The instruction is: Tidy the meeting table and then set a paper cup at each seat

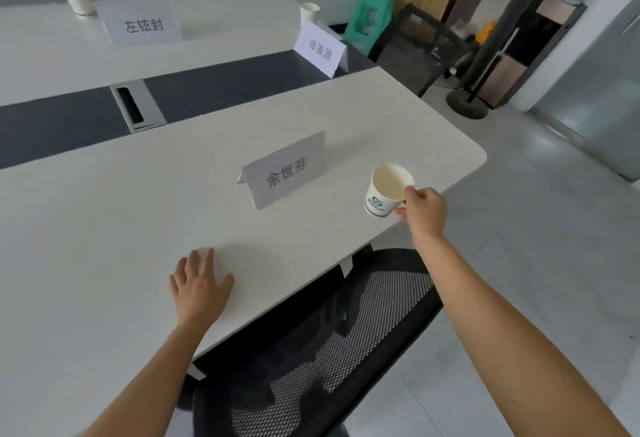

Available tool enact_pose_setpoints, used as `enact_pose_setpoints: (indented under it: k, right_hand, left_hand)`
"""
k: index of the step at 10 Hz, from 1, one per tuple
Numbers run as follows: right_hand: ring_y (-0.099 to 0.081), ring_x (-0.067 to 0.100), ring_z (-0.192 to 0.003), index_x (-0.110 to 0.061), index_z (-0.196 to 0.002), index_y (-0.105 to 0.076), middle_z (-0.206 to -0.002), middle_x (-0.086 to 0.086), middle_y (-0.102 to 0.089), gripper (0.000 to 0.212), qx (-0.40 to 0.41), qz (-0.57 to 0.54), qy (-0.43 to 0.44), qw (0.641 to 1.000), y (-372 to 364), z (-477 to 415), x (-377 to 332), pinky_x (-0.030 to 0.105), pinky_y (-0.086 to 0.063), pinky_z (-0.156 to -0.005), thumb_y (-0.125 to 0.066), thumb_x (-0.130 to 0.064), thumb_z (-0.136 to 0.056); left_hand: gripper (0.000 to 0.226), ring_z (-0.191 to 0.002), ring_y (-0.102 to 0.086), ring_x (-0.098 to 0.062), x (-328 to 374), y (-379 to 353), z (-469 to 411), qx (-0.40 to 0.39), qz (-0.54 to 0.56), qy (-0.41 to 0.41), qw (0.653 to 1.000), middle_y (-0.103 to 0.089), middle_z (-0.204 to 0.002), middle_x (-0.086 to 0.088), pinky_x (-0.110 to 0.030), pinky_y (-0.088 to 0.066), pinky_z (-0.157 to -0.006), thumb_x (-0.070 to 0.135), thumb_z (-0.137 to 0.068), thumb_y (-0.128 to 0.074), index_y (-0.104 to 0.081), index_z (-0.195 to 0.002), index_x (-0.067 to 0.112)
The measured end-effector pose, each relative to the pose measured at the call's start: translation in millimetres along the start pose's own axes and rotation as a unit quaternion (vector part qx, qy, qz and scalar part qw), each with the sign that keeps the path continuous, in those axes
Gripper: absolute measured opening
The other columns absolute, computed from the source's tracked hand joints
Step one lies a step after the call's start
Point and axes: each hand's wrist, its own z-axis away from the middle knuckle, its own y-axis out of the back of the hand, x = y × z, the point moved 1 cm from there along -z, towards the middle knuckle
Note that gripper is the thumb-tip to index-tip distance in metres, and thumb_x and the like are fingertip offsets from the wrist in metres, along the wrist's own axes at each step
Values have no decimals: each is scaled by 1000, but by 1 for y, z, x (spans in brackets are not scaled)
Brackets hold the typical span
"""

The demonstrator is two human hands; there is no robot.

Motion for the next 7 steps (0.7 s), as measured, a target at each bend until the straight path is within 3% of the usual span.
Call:
enact_pose_setpoints:
  k: [1, 2, 3, 4, 5, 6, 7]
  right_hand:
    - [-62, 27, -58, -15, -58, -41, -66, 9, -57, 27, -29, 26, -7, 999, -18, -49, 4, 49, -53, -76, -47, -16, -84]
    - [-65, 40, -76, -16, -56, -41, -71, 13, -59, 27, -47, 58, -22, 997, -37, -84, 9, 53, -52, -78, -48, -19, -82]
    - [-64, 34, -63, -16, -57, -42, -76, 15, -63, 26, -58, 66, -39, 995, -56, -106, 17, 41, -52, -67, -47, -19, -82]
    - [-63, 24, -52, -16, -59, -43, -78, 18, -66, 25, -66, 74, -40, 994, -70, -115, 18, 42, -52, -68, -48, -18, -83]
    - [-58, 19, -49, -13, -63, -43, -80, 16, -62, 24, -80, 51, -53, 994, -82, -121, 20, 35, -51, -59, -50, -21, -85]
    - [-64, 35, -77, -9, -86, -47, -98, 19, -63, 27, -71, 68, -49, 994, -85, -118, 13, 48, -53, -76, -52, -36, -81]
    - [-57, 36, -105, -3, -112, -47, -122, 20, -53, 39, -27, 99, -27, 994, -74, -123, -2, 41, -44, -88, -52, -33, -87]
  left_hand:
    - [60, -144, 6, -25, 9, -10, 3, -9, -51, 40, 998, 0, -157, -6, -43, 3, -116, 41, -93, -35, -13, -145, 22]
    - [60, -145, 8, -22, 15, -14, 4, -1, -70, 69, 995, 3, -157, -3, -41, 4, -117, 45, -93, -30, -8, -146, 26]
    - [60, -145, 7, -19, 17, -17, 5, 20, -77, 84, 993, 1, -158, -1, -38, 5, -117, 46, -92, -30, -9, -146, 28]
    - [60, -145, 4, -18, 18, -18, 3, 32, -72, 89, 993, -4, -157, 0, -37, 4, -117, 46, -91, -34, -14, -145, 29]
    - [58, -145, 2, -17, 18, -17, 1, 39, -58, 92, 993, -8, -157, 1, -36, 4, -115, 45, -90, -38, -20, -143, 29]
    - [59, -145, 2, -16, 20, -16, 1, 27, -57, 98, 993, -8, -157, 3, -35, 5, -115, 50, -89, -33, -21, -143, 30]
    - [75, -145, 2, -16, 17, -16, 2, 22, -67, 97, 993, -8, -157, 3, -31, 10, -112, 61, -75, -9, -19, -143, 31]
